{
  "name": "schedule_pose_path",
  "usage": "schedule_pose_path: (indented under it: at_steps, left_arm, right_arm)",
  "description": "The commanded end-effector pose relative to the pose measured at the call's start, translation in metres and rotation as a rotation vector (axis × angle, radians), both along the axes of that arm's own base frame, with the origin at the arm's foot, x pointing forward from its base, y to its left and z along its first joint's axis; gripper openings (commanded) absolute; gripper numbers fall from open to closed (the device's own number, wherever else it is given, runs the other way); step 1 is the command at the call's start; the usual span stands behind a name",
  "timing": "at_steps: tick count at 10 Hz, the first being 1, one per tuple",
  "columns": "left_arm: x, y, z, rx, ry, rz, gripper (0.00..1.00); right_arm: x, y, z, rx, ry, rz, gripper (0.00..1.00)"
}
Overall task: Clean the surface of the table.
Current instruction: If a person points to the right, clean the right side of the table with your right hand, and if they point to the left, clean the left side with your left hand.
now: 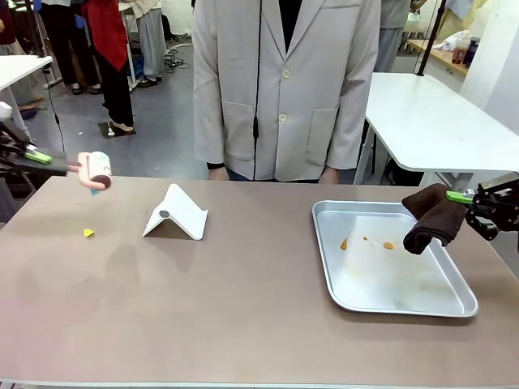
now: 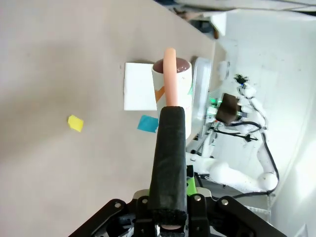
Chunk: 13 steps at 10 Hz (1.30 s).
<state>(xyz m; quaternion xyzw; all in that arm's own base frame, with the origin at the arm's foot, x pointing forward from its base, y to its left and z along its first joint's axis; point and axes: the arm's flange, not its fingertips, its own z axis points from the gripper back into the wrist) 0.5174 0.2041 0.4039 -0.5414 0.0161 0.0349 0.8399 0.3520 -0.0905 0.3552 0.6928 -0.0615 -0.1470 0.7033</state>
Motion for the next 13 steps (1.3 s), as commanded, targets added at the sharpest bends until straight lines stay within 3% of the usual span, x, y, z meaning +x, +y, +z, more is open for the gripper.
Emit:
schedule_pose_path:
  at_steps: [1,3,6,8,13]
  left_arm:
    - [-0.014,0.036,0.009,-0.116,-0.013,-0.045,0.22]
    - [-0.048,0.083,0.013,-0.145,-0.031,-0.087,0.22]
    - [-0.089,0.128,-0.016,-0.110,-0.070,-0.055,0.22]
    - [-0.095,0.134,-0.030,-0.126,-0.069,-0.066,0.22]
    - [-0.097,0.140,-0.030,-0.126,-0.052,-0.043,0.22]
  right_arm:
    - [-0.003,-0.002,0.004,0.012,-0.002,0.008,0.00]
    - [-0.003,-0.002,0.004,0.012,-0.002,0.008,0.00]
    - [-0.003,-0.002,0.004,0.012,-0.002,0.008,0.00]
    - [-0.003,-0.002,0.004,0.012,-0.002,0.008,0.00]
    - [-0.003,-0.002,0.004,0.012,-0.002,0.008,0.00]
